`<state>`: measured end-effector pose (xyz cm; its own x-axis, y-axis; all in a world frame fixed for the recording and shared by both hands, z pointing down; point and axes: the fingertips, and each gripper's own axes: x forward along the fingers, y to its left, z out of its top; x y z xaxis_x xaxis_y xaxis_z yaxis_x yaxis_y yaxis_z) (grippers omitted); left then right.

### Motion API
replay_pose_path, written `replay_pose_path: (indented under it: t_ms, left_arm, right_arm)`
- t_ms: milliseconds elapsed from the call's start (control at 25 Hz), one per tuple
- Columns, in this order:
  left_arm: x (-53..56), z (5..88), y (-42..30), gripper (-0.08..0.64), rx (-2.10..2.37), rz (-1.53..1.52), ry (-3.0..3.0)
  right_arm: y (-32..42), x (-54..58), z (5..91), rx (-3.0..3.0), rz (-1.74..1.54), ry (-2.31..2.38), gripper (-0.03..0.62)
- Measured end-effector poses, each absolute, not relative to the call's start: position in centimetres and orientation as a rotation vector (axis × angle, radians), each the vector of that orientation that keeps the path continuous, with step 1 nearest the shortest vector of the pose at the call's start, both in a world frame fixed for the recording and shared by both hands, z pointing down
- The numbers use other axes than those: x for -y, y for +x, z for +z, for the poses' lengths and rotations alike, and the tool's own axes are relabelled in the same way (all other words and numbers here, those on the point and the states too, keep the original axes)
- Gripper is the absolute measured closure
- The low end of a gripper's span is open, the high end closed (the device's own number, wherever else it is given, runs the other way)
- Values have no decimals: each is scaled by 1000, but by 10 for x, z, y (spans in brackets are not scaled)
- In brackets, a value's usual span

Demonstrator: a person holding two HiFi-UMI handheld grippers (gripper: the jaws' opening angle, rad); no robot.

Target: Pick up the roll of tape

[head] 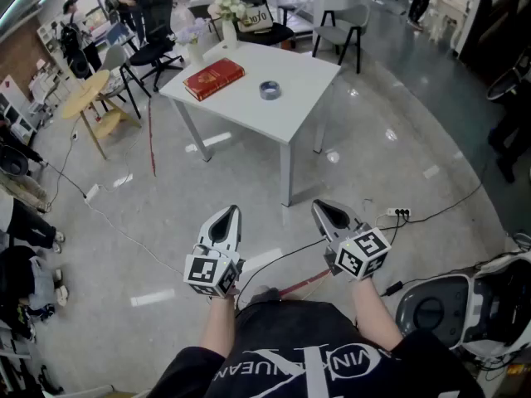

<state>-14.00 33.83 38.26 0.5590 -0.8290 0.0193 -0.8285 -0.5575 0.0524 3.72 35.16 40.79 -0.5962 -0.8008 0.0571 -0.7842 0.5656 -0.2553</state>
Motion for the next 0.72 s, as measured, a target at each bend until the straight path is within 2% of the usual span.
replay_pose_path:
  t_ms: [720]
  left_arm:
    - [-329, 403, -149, 557, 1464, 32, 2683]
  right_arm:
    - [35, -341, 427, -2712, -461, -1352, 581]
